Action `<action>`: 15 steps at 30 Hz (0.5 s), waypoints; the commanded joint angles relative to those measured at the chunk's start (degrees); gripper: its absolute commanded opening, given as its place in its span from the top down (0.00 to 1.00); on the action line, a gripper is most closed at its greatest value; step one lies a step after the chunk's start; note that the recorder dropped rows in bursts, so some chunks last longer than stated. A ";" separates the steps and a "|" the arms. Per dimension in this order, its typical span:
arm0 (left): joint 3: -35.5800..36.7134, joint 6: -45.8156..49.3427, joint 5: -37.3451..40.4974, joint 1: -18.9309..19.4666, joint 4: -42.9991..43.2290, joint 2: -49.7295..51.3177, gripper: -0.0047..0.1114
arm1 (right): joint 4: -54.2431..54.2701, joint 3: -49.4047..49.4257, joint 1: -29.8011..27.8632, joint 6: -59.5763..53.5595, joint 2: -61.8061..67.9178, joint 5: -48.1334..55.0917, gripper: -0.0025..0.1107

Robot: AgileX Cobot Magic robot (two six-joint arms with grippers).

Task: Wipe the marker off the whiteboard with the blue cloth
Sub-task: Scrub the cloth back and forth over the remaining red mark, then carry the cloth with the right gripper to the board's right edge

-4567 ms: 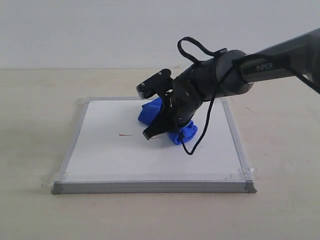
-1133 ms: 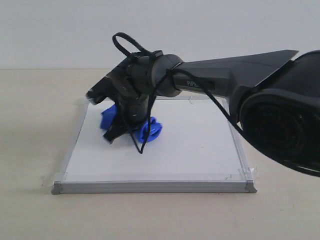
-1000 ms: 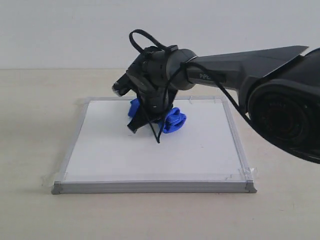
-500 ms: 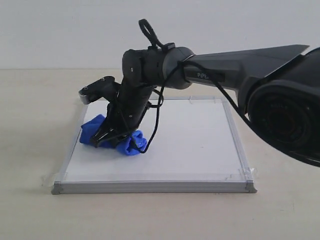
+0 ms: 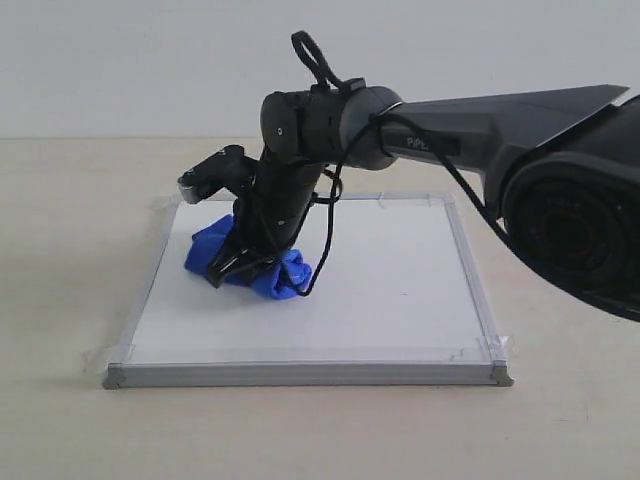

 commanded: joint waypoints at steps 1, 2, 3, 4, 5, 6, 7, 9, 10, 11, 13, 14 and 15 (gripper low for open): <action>-0.20 0.21 -0.72 0.08 -0.40 -0.24 0.92 | 2.61 1.27 0.95 -0.69 0.13 0.87 0.98; -0.20 0.21 -0.72 0.08 -0.40 -0.24 0.92 | -1.15 1.39 0.95 3.51 -0.89 -1.29 0.98; -0.20 0.21 -0.72 0.08 -0.40 -0.24 0.92 | -3.94 1.80 0.95 7.84 -2.07 -3.24 0.98; -0.20 0.21 -0.72 0.08 -0.40 -0.24 0.92 | -5.89 2.80 0.95 9.48 -3.40 -5.08 0.98; -0.20 0.21 -0.72 0.08 -0.40 -0.24 0.92 | -7.25 4.04 0.95 10.66 -4.84 -6.30 0.98; -0.20 0.21 -0.72 0.08 -0.40 -0.24 0.92 | -8.04 5.06 0.95 10.76 -5.86 -6.87 0.98; -0.20 0.21 -0.72 0.08 -0.40 -0.24 0.92 | -8.68 6.18 0.95 11.22 -6.93 -7.29 0.98; -0.20 0.21 -0.72 0.08 -0.40 -0.24 0.92 | -10.32 8.56 0.80 12.18 -8.89 -8.40 0.98; -0.20 0.21 -0.72 0.08 -0.40 -0.24 0.92 | -10.49 10.06 0.32 12.96 -10.02 -9.14 0.98; -0.20 0.21 -0.72 0.08 -0.40 -0.24 0.92 | -10.59 11.34 -0.07 13.73 -10.87 -9.89 0.98; -0.20 0.21 -0.72 0.08 -0.40 -0.24 0.92 | -10.73 14.90 -1.70 15.58 -13.27 -11.85 0.98; -0.20 0.21 -0.72 0.08 -0.40 -0.24 0.92 | -10.73 16.92 -2.55 16.29 -14.52 -12.64 0.98; -0.20 0.21 -0.72 0.08 -0.40 -0.24 0.92 | -10.73 19.01 -3.73 16.84 -15.84 -13.55 0.98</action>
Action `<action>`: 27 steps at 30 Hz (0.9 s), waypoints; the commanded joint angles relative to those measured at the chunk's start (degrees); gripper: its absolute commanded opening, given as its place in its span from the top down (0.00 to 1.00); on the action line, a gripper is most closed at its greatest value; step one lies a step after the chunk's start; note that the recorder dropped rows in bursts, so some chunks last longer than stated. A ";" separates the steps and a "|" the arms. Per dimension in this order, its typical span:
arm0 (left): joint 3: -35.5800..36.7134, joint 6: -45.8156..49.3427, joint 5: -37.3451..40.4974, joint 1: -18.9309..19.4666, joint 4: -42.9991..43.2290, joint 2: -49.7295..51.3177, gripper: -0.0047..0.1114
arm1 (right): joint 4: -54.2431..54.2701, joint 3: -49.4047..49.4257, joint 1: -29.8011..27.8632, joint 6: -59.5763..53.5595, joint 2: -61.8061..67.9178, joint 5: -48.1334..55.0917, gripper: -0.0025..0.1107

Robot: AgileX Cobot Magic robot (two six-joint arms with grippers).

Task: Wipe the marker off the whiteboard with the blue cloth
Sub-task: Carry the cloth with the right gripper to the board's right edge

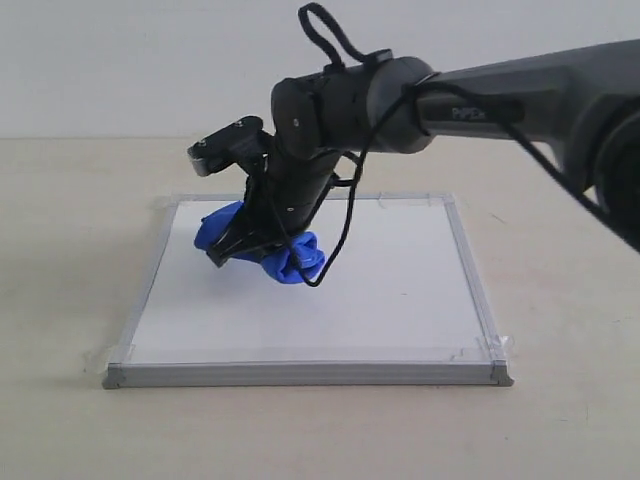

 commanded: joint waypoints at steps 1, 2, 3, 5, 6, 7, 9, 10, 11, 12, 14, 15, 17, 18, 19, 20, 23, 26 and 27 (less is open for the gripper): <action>-0.20 0.21 -0.72 0.08 -0.40 -0.24 0.92 | -1.09 8.66 -4.94 3.05 -6.39 -4.66 0.98; -0.20 0.21 -0.72 0.08 -0.40 -0.24 0.92 | -1.09 10.59 -6.33 3.45 -7.57 -5.77 0.98; -0.20 0.21 -0.72 0.08 -0.40 -0.24 0.92 | -1.09 13.01 -7.79 4.16 -9.09 -6.96 0.98; -0.20 0.21 -0.72 0.08 -0.40 -0.24 0.92 | -1.09 17.40 -10.69 5.43 -11.87 -9.00 0.98; -0.20 0.21 -0.72 0.08 -0.40 -0.24 0.92 | -1.09 19.69 -12.44 6.46 -13.32 -10.06 0.98; -0.20 0.21 -0.72 0.08 -0.40 -0.24 0.92 | -1.09 21.83 -14.24 7.50 -14.61 -11.08 0.98; -0.20 0.21 -0.72 0.08 -0.40 -0.24 0.92 | -1.70 25.70 -17.46 9.97 -16.78 -12.73 0.98; -0.20 0.21 -0.72 0.08 -0.40 -0.24 0.92 | -2.50 27.31 -19.10 11.66 -17.54 -13.38 0.98; -0.20 0.21 -0.72 0.08 -0.40 -0.24 0.92 | -3.60 28.48 -20.52 12.96 -17.95 -13.90 0.98; -0.20 0.21 -0.72 0.08 -0.40 -0.24 0.92 | -5.41 29.78 -21.81 15.13 -18.22 -14.12 0.98; -0.20 0.21 -0.72 0.08 -0.40 -0.24 0.92 | -9.30 31.67 -23.47 19.04 -18.50 -14.27 0.98; -0.20 0.21 -0.72 0.08 -0.40 -0.24 0.92 | -11.72 32.67 -24.13 21.57 -18.50 -14.54 0.98; -0.20 0.21 -0.72 0.08 -0.40 -0.24 0.92 | -18.00 34.34 -24.39 27.61 -18.50 -15.05 0.98; -0.20 0.21 -0.72 0.08 -0.40 -0.24 0.92 | -20.80 34.79 -24.39 31.38 -18.50 -15.08 0.98; -0.20 0.21 -0.72 0.08 -0.40 -0.24 0.92 | -24.33 35.18 -24.39 34.83 -18.50 -15.08 0.98; -0.20 0.21 -0.72 0.08 -0.40 -0.24 0.92 | -27.35 35.39 -24.25 38.08 -18.59 -14.60 0.98; -0.20 0.21 -0.72 0.08 -0.40 -0.24 0.92 | -36.04 35.39 -24.03 47.82 -18.72 -12.48 0.98; -0.20 0.21 -0.72 0.08 -0.40 -0.24 0.92 | -41.26 36.11 -24.03 54.65 -18.72 -11.01 0.98; -0.20 0.21 -0.72 0.08 -0.40 -0.24 0.92 | -42.29 36.58 -24.03 56.64 -18.72 -11.20 0.98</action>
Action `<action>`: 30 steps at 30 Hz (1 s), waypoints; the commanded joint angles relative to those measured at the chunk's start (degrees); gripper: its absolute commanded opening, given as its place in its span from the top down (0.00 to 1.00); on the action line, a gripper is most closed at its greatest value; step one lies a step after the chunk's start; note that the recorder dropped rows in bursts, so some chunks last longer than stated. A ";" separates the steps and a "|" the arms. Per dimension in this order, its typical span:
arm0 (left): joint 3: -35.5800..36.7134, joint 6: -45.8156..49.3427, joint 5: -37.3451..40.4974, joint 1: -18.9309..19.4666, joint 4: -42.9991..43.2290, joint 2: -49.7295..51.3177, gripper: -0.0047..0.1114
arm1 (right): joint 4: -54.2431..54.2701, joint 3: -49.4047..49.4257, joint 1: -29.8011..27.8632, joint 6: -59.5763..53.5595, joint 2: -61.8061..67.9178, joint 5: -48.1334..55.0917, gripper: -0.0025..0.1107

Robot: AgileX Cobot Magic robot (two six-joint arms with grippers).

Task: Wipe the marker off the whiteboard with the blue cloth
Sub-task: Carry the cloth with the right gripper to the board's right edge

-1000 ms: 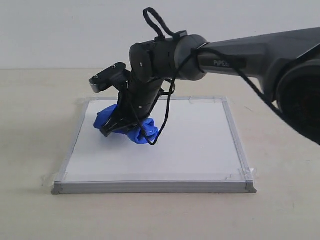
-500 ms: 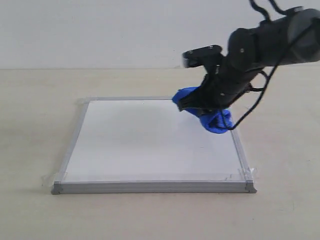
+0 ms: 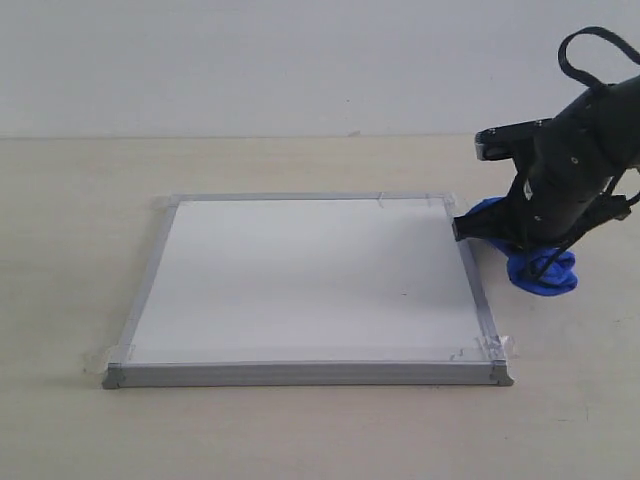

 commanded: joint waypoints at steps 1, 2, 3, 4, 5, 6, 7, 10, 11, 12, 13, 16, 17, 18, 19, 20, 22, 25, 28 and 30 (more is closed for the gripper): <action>-0.20 0.11 -0.72 0.08 -0.40 -0.24 0.92 | -8.06 2.04 0.03 11.16 -0.99 -0.40 0.98; -0.20 0.11 -0.72 0.08 -0.40 -0.24 0.92 | -8.97 2.89 0.03 13.10 -0.99 -2.22 0.98; -0.20 0.11 -0.72 0.08 -0.40 -0.24 0.92 | -9.42 3.80 0.03 14.31 -0.99 -3.83 0.98; -0.20 0.11 -0.72 0.08 -0.40 -0.24 0.92 | -9.53 4.64 0.03 15.52 -0.99 -6.67 0.98; -0.20 0.11 -0.72 0.08 -0.40 -0.24 0.92 | -9.53 5.38 0.03 15.95 -0.99 -8.48 0.98; -0.20 0.11 -0.72 0.08 -0.40 -0.24 0.92 | -9.53 5.85 0.03 16.53 -0.99 -10.33 0.98; -0.20 0.11 -0.72 0.08 -0.40 -0.24 0.92 | -9.53 6.39 0.03 16.79 -0.99 -11.89 0.98; -0.20 0.11 -0.72 0.08 -0.40 -0.24 0.92 | -9.53 6.69 0.03 17.51 -0.88 -13.44 0.98; -0.20 0.11 -0.72 0.08 -0.40 -0.24 0.92 | -9.53 6.69 0.03 17.66 -0.88 -13.44 0.98; -0.20 0.11 -0.72 0.08 -0.40 -0.24 0.92 | -9.53 6.69 0.03 17.64 -0.88 -13.29 0.98; -0.20 0.11 -0.72 0.08 -0.40 -0.24 0.92 | -9.86 6.69 0.03 17.64 -0.88 -13.15 0.98; -0.20 0.11 -0.72 0.08 -0.40 -0.24 0.92 | -9.98 6.69 0.03 17.64 -0.88 -13.39 0.98; -0.20 0.11 -0.72 0.08 -0.40 -0.24 0.92 | -9.98 6.69 0.03 17.64 -0.88 -13.51 0.98; -0.20 0.11 -0.72 0.08 -0.40 -0.24 0.92 | -10.13 6.69 0.03 17.64 -0.78 -13.39 0.98; -0.20 0.11 -0.72 0.08 -0.40 -0.24 0.92 | -10.62 6.69 0.03 17.64 -0.53 -13.14 0.98; -0.20 0.11 -0.72 0.08 -0.40 -0.24 0.92 | -11.45 6.69 0.03 17.77 -0.37 -12.71 0.98; -0.20 0.11 -0.72 0.08 -0.40 -0.24 0.92 | -11.75 6.69 0.03 17.89 0.52 -12.31 0.98; -0.20 0.11 -0.72 0.08 -0.40 -0.24 0.92 | -11.88 6.69 0.03 18.32 2.00 -12.69 0.98; -0.20 0.11 -0.72 0.08 -0.40 -0.24 0.92 | -13.47 6.69 0.03 19.58 2.39 -13.24 0.98; -0.20 0.11 -0.72 0.08 -0.40 -0.24 0.92 | -16.68 6.69 -0.07 22.63 2.39 -13.10 0.98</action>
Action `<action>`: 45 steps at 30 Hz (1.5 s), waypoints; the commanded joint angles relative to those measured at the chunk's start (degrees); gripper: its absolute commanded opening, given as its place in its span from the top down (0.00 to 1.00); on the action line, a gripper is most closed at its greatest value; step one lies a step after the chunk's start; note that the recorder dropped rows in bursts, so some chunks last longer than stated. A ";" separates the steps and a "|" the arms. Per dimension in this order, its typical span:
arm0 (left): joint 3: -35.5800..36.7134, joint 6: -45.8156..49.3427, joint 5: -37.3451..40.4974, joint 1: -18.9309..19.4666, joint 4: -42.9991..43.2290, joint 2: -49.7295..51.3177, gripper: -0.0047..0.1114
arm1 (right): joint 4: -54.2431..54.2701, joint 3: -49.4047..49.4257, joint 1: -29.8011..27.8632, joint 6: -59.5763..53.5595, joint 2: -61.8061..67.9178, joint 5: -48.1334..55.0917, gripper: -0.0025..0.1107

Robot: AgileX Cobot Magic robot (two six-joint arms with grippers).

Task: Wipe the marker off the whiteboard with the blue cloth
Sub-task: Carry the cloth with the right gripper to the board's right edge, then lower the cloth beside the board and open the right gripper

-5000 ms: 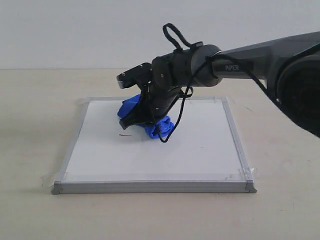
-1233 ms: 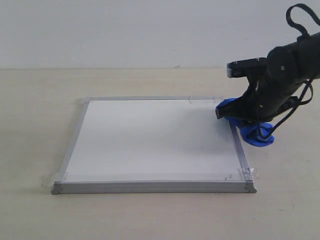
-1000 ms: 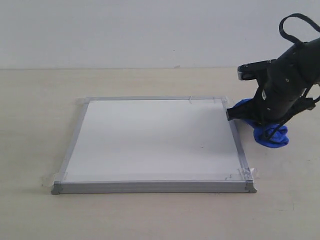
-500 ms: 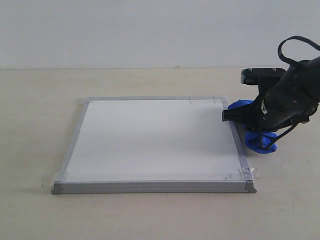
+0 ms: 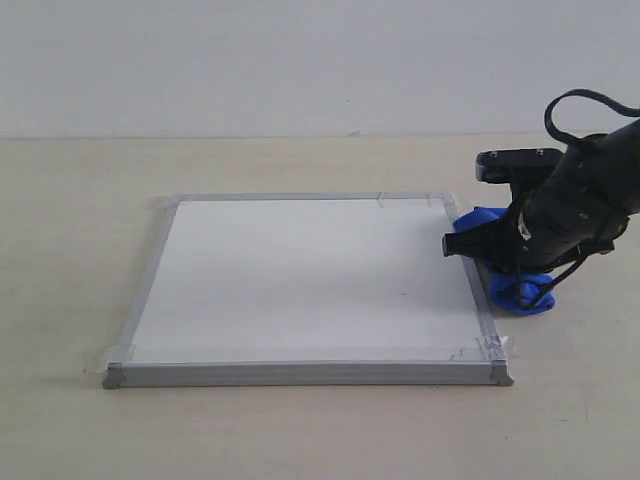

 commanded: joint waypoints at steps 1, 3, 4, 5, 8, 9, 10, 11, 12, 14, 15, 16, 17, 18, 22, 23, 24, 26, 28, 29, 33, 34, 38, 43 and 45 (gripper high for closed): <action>-0.20 0.11 -0.72 0.08 -0.40 -0.24 0.92 | -5.65 0.27 -0.07 5.36 0.15 0.44 0.98; -0.20 0.11 -0.72 0.08 -0.40 -0.24 0.92 | -7.80 0.27 -0.07 7.76 0.15 0.57 0.98; -0.20 0.11 -0.72 0.08 -0.40 -0.24 0.92 | -8.76 0.27 -0.07 8.65 0.15 0.57 0.98; -0.20 0.11 -0.72 0.08 -0.40 -0.24 0.92 | -9.54 0.27 -0.07 9.05 0.15 0.57 0.98; -0.20 0.11 -0.72 0.08 -0.40 -0.24 0.92 | -10.32 0.27 -0.07 9.79 0.15 0.06 0.97; -0.20 0.11 -0.72 0.08 -0.40 -0.24 0.92 | -10.64 0.27 -0.07 9.79 0.15 -0.36 0.94; -0.20 0.11 -0.72 0.08 -0.40 -0.24 0.92 | -10.99 0.27 -0.07 9.79 0.15 -1.02 0.89; -0.20 0.11 -0.72 0.08 -0.40 -0.24 0.92 | -10.99 0.27 -0.07 9.79 0.15 -1.45 0.82; -0.20 0.11 -0.72 0.08 -0.40 -0.24 0.92 | -10.99 0.27 -0.07 9.79 0.15 -1.91 0.75; -0.20 0.11 -0.72 0.08 -0.40 -0.24 0.92 | -10.14 0.27 -0.07 9.79 0.15 -2.46 0.50; -0.20 0.11 -0.72 0.08 -0.40 -0.24 0.92 | -10.14 0.27 -0.07 9.79 0.15 -2.46 0.40; -0.20 0.11 -0.72 0.08 -0.40 -0.24 0.92 | -10.14 0.27 -0.07 9.79 0.15 -2.46 0.39; -0.20 0.11 -0.72 0.08 -0.40 -0.24 0.92 | -10.14 0.27 -0.07 9.32 0.15 -2.76 0.40; -0.20 0.11 -0.72 0.08 -0.40 -0.24 0.92 | -10.14 0.27 -0.07 8.92 0.15 -2.80 0.40; -0.20 0.11 -0.72 0.08 -0.40 -0.24 0.92 | -10.14 0.27 -0.07 8.56 -3.50 -2.80 0.39; -0.20 0.11 -0.72 0.08 -0.40 -0.24 0.92 | -10.14 0.27 -0.07 8.56 -4.59 -2.80 0.39; -0.20 0.11 -0.72 0.08 -0.40 -0.24 0.92 | -10.14 0.27 -0.07 8.56 -6.06 -2.52 0.39; -0.20 0.11 -0.72 0.08 -0.40 -0.24 0.92 | -10.25 0.27 -0.07 7.89 -8.33 -2.41 0.40; -0.20 0.11 -0.72 0.08 -0.40 -0.24 0.92 | -10.57 0.27 -0.07 7.66 -9.34 -1.75 0.54; -0.20 0.11 -0.72 0.08 -0.40 -0.24 0.92 | -10.71 0.27 -0.07 7.56 -9.34 -1.11 0.64; -0.20 0.11 -0.72 0.08 -0.40 -0.24 0.92 | -11.00 1.35 -0.07 5.95 -8.25 -0.55 0.97; -0.20 0.11 -0.72 0.08 -0.40 -0.24 0.92 | -11.09 1.66 -0.07 5.95 -7.89 -1.26 0.97; -0.20 0.11 -0.72 0.08 -0.40 -0.24 0.92 | -11.09 2.20 -0.07 5.95 -5.88 -2.51 0.97; -0.20 0.11 -0.72 0.08 -0.40 -0.24 0.92 | -10.97 2.20 -0.07 5.95 -3.05 -2.50 0.97; -0.20 0.11 -0.72 0.08 -0.40 -0.24 0.92 | -10.97 2.20 -0.07 5.95 -2.49 -2.50 0.97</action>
